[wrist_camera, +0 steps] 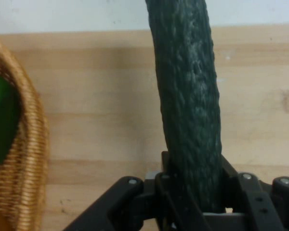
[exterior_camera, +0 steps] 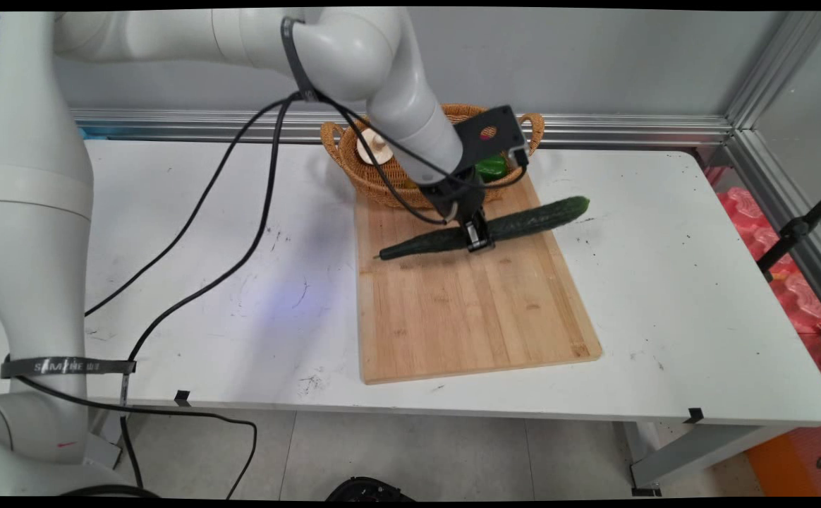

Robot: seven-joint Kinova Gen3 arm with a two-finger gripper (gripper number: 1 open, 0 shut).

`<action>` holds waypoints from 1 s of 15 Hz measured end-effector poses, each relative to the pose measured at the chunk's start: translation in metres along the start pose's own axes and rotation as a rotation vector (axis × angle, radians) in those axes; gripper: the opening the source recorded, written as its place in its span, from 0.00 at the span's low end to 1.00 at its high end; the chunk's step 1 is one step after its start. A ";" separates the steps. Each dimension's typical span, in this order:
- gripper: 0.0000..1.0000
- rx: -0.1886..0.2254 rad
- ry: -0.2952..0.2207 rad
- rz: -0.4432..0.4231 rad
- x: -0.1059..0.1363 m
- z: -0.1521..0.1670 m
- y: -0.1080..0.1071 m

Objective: Place the picked object on the cutting board

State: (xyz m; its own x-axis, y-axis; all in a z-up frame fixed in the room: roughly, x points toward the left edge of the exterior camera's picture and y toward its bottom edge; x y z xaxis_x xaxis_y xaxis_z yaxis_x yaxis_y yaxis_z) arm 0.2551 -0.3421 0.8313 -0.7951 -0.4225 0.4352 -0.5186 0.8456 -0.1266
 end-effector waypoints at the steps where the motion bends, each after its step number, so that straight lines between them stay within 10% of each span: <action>1: 0.00 -0.002 -0.004 -0.003 -0.003 0.004 0.001; 9: 0.00 -0.005 -0.029 0.017 -0.022 0.031 -0.003; 10: 1.00 -0.007 -0.030 0.022 -0.024 0.034 -0.003; 15: 1.00 -0.014 -0.034 0.030 -0.030 0.044 -0.006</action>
State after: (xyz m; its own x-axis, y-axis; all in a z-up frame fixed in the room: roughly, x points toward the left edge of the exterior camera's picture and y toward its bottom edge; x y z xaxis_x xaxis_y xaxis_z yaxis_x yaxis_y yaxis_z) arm 0.2685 -0.3487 0.7801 -0.8207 -0.4072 0.4008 -0.4900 0.8624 -0.1270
